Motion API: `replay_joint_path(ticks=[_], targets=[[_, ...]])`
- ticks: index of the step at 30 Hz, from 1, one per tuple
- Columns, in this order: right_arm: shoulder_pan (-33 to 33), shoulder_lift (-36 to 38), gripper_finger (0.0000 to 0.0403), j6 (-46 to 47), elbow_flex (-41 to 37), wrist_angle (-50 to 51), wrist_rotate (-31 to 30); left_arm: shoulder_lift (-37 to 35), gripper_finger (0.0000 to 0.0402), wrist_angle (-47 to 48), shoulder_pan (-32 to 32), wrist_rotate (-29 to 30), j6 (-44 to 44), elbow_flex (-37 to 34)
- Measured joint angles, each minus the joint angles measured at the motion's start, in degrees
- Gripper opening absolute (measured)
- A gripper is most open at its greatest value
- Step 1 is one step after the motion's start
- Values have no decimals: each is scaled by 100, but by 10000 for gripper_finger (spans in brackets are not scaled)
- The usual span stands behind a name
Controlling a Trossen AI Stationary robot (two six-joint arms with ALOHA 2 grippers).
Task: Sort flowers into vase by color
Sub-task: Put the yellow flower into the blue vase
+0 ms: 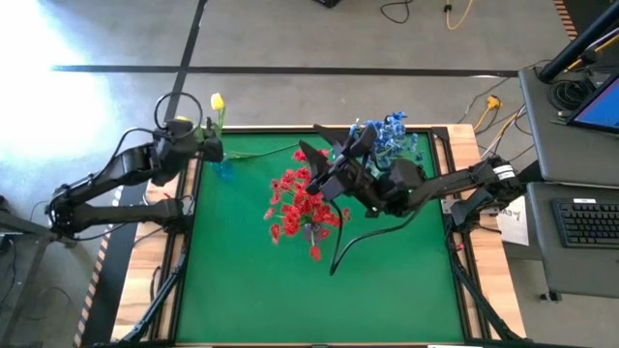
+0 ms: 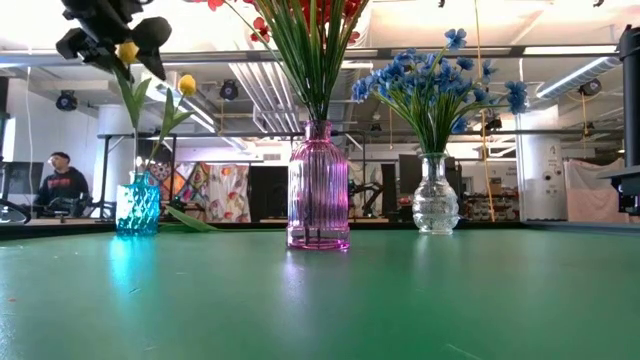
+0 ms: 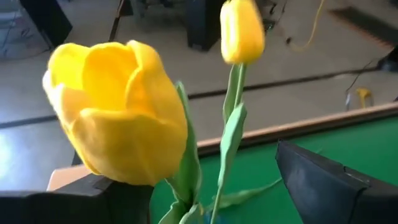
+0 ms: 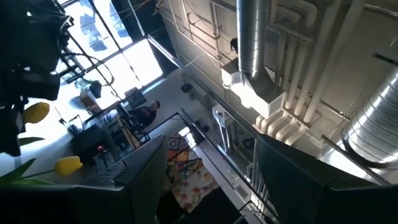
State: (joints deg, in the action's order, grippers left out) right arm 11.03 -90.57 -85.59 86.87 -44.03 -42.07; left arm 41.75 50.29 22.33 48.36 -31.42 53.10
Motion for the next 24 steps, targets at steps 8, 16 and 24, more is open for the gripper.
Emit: replay_joint_path(ticks=[8,16,24], targets=[[71,2,237,-12,0,0,-2,224,320,470,0,-674,-409,-2],[84,2,237,-38,0,2,-2,272,322,788,-1,-763,-698,-7],[103,2,237,-2,0,-78,-150,199,322,858,-15,-1421,-524,188]])
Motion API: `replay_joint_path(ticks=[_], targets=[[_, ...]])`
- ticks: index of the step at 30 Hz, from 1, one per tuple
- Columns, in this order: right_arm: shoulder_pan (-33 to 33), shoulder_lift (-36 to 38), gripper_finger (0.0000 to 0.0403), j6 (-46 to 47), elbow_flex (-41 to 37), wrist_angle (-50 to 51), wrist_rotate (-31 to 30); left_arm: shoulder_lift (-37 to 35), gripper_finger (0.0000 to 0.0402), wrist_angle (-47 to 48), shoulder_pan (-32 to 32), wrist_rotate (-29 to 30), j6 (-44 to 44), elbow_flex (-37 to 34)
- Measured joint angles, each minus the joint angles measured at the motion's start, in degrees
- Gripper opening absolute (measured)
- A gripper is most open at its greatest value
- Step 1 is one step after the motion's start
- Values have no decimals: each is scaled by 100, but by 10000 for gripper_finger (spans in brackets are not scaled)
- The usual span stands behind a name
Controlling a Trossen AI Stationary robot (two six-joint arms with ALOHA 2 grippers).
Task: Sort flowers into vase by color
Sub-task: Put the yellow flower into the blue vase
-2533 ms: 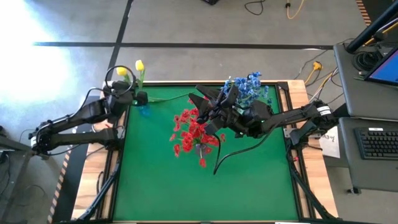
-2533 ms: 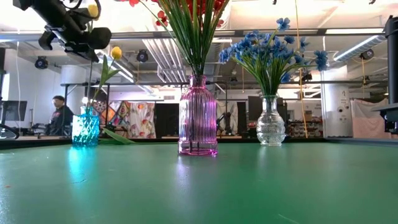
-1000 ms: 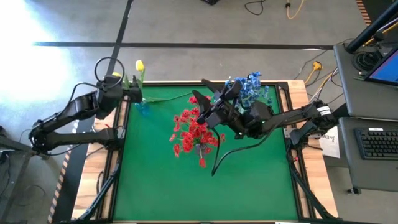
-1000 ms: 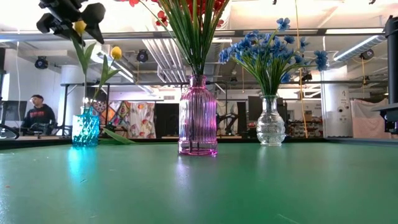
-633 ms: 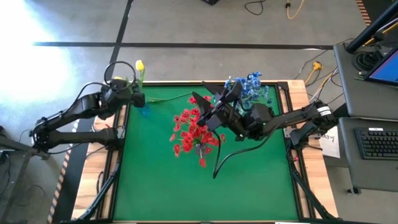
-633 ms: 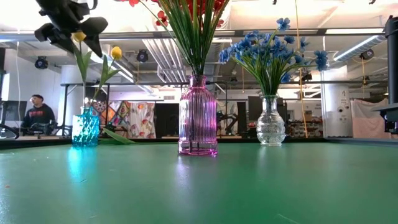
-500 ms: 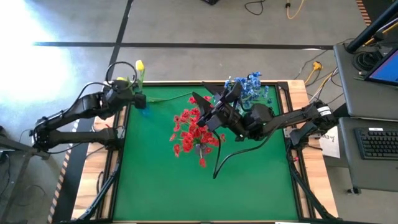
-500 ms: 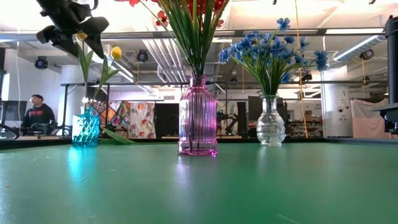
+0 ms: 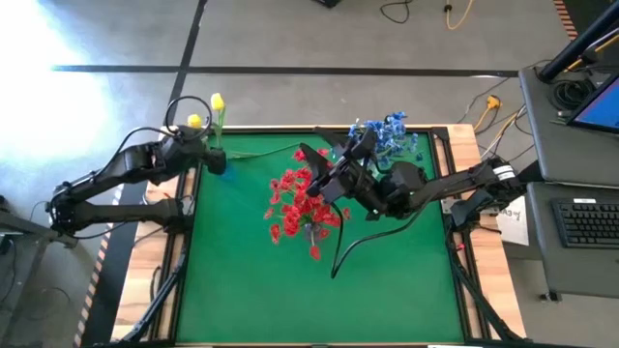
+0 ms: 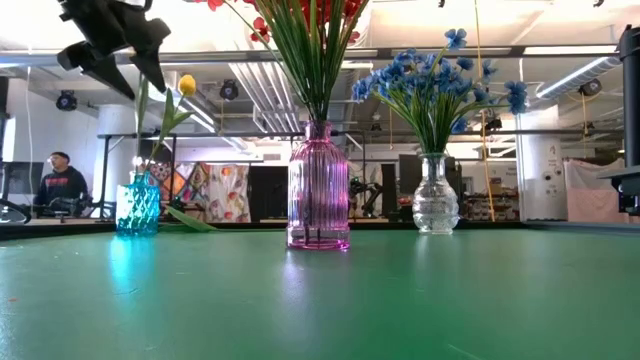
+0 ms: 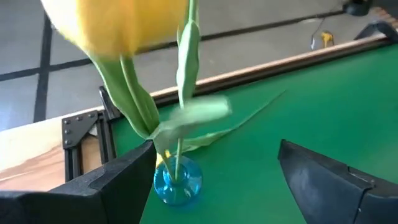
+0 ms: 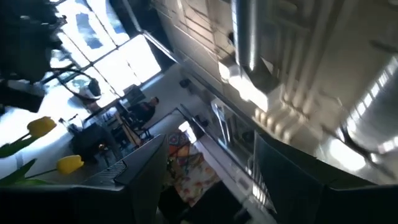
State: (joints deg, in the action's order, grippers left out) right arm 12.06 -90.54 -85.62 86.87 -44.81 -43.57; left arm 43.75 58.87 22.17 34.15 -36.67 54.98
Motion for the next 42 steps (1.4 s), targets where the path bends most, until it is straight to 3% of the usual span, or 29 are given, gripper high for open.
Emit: replay_joint_path(ticks=[4,7,10,14,17,22,26,29,31,34,37,42], targets=[[36,54,237,169,-4,-1003,-527,2,322,301,0,-44,12,162],[37,279,237,492,-4,-1169,-361,-12,321,469,0,23,86,250],[32,516,237,1501,-4,-1008,-241,-38,321,589,0,6,184,385],[34,857,237,2800,-2,218,-366,-57,321,689,0,-22,335,562],[32,1037,237,3746,0,1283,-97,-63,321,702,0,-24,449,688],[2,1265,234,4015,-4,1458,187,-61,321,665,-50,-207,690,881],[3,1573,226,4176,9,2147,239,-85,321,237,-391,-855,1029,893],[140,1739,221,4613,7,3078,352,-64,320,-519,-842,-1605,1367,697],[215,1823,219,4908,-2,3641,373,31,320,-1077,-1170,-1791,1534,550],[272,1911,219,5200,-2,4063,360,292,320,-1439,-1568,-1638,1858,432],[270,1904,219,5333,0,4152,351,633,320,-1440,-1827,-1123,2157,420],[270,1845,219,5346,0,4171,356,1104,320,-1187,-1882,-874,2748,409]])
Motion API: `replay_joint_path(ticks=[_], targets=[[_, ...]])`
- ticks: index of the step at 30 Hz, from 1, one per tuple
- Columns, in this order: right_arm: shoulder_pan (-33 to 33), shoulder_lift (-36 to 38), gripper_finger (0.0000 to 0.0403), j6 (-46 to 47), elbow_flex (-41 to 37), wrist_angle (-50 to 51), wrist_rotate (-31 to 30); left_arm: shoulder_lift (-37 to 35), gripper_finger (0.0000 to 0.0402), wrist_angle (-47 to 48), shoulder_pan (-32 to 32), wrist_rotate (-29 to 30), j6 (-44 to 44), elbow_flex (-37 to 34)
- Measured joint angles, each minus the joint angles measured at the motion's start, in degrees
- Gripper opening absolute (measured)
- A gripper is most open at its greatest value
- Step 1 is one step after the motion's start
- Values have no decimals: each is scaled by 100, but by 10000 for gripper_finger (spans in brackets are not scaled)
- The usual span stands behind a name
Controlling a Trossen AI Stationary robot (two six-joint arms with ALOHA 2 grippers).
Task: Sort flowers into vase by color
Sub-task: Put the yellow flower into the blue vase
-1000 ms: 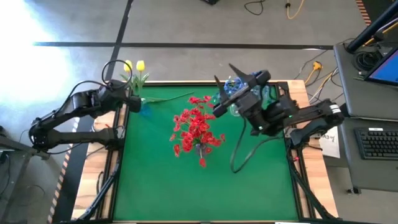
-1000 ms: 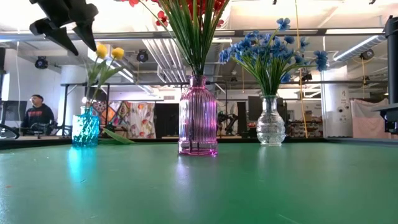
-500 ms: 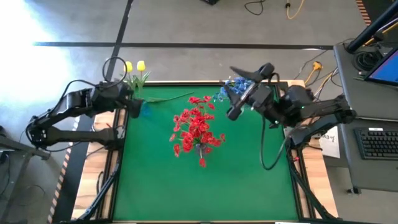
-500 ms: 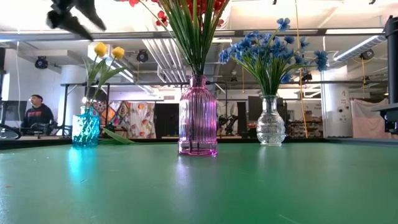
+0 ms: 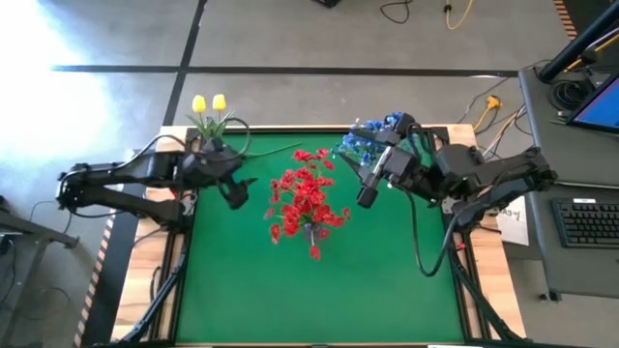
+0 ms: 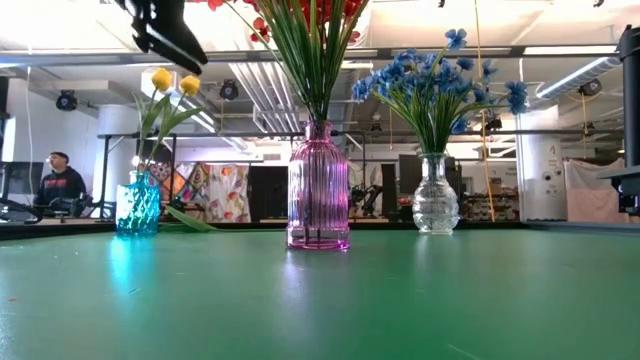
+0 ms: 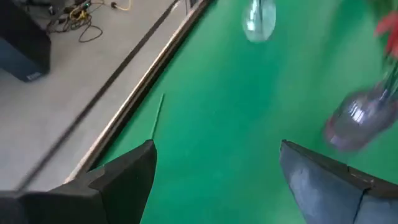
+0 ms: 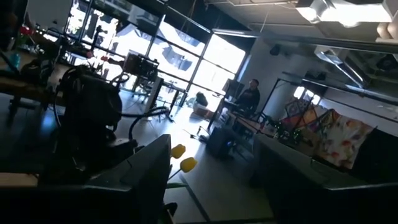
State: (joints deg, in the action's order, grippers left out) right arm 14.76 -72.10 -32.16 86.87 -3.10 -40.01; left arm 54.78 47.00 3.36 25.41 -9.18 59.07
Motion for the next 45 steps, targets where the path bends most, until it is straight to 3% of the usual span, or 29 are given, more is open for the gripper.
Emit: replay_joint_path(ticks=[5,11,21,36,45], targets=[[0,-19,219,67,0,-15,-4,244,320,354,11,11,1155,-19],[0,-58,219,82,0,-14,-4,504,320,-61,40,1,2146,-241],[0,-87,219,78,0,-10,-4,1070,320,-438,641,-30,2797,-262],[0,-87,219,67,0,-6,-4,1589,320,-1155,2040,-1023,3626,-264],[0,-87,219,67,0,3,-7,2362,320,-1650,2411,-1082,3885,-264]])
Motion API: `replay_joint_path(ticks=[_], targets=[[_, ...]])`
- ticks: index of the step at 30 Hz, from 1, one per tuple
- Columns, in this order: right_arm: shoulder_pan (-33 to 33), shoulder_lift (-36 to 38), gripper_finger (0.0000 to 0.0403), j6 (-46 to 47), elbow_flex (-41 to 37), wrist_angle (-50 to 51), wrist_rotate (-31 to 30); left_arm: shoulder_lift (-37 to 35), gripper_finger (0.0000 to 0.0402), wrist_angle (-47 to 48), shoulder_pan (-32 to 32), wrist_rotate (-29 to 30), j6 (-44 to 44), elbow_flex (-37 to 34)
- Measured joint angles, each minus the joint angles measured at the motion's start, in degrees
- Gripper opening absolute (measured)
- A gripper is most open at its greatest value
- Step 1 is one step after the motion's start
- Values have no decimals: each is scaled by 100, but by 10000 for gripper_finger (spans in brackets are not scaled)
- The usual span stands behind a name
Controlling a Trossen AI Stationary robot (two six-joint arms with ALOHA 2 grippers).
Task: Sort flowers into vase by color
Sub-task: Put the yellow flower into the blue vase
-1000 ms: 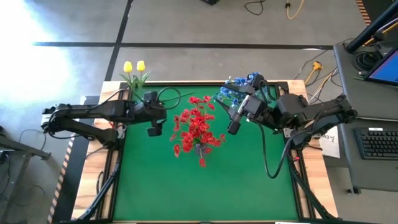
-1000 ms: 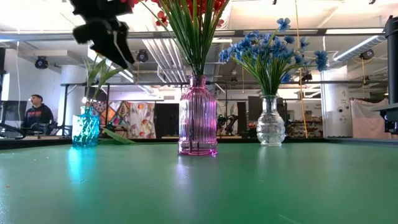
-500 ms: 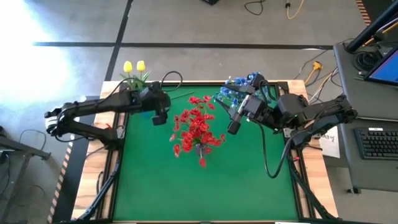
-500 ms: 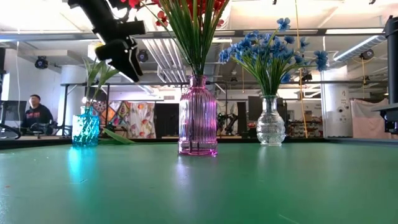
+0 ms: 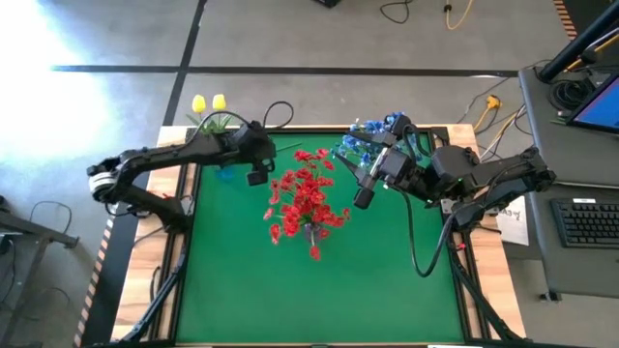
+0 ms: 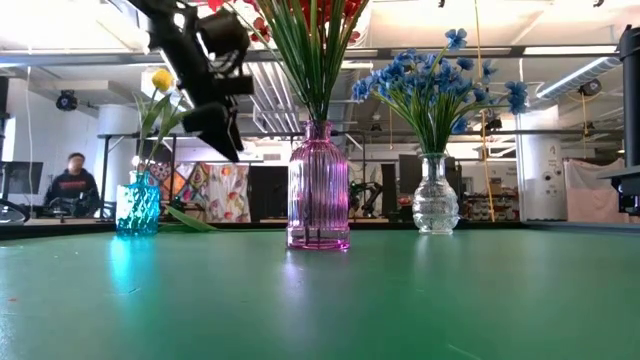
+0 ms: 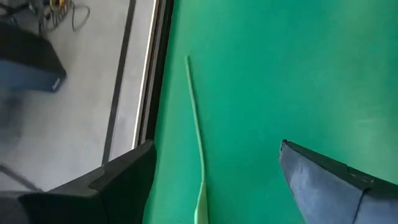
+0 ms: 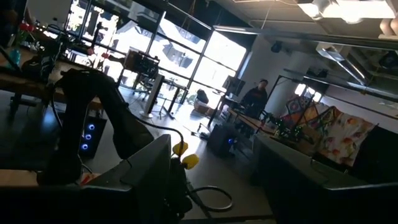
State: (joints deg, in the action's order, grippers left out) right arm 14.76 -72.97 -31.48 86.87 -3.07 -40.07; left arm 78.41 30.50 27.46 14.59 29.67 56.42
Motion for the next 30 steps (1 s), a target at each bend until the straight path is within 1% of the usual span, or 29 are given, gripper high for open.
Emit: replay_joint_path(ticks=[4,7,14,25,30], targets=[[0,0,219,0,0,2,0,338,320,-60,278,-24,-2,0],[0,0,219,0,0,1,0,594,320,-234,420,-182,1,0],[-2,0,219,0,0,-2,0,1265,320,-412,484,-192,138,69],[-4,0,219,0,0,-12,0,2213,320,-485,970,-173,387,581],[-4,0,219,0,0,-13,0,2556,320,-437,1076,-166,531,816]])
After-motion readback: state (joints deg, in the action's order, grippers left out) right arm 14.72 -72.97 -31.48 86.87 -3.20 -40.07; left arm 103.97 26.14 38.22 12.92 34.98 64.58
